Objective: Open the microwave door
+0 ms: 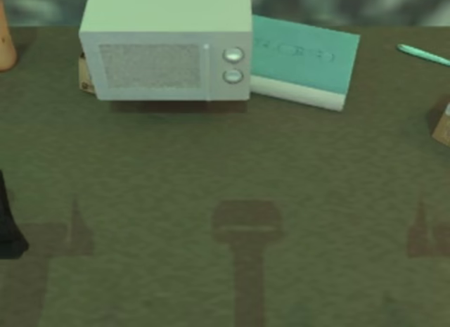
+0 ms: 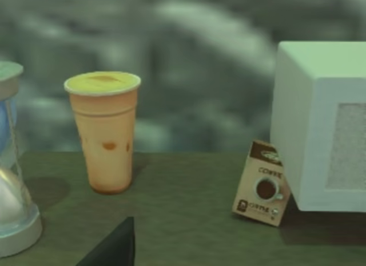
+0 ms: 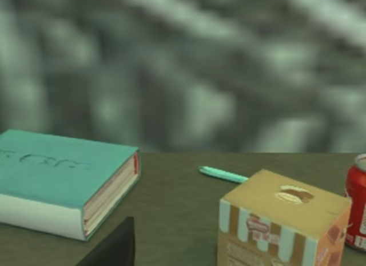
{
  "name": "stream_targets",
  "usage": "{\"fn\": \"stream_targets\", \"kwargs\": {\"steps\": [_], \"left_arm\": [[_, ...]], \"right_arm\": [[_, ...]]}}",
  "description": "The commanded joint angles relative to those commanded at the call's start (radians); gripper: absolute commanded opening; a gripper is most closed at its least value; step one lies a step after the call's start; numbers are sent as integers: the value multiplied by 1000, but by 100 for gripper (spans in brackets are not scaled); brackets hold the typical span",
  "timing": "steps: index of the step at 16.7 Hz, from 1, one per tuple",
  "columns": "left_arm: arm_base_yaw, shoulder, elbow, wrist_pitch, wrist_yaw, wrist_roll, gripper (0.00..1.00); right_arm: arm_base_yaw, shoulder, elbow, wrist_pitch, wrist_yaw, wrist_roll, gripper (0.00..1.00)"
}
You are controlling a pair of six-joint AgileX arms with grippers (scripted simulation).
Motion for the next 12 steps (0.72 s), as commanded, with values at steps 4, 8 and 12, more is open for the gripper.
{"fn": "stream_targets", "kwargs": {"steps": [4,8,12], "left_arm": [[-11,30,28,-22,-5,-8,100],[-70,214,204,-143,-36,-55,100],[-163,558,533,-323,-83,-138,100]], "right_arm": [[0,0,0,0,0,0,100],[0,0,0,0,0,0,100],[0,0,0,0,0,0,100]]}}
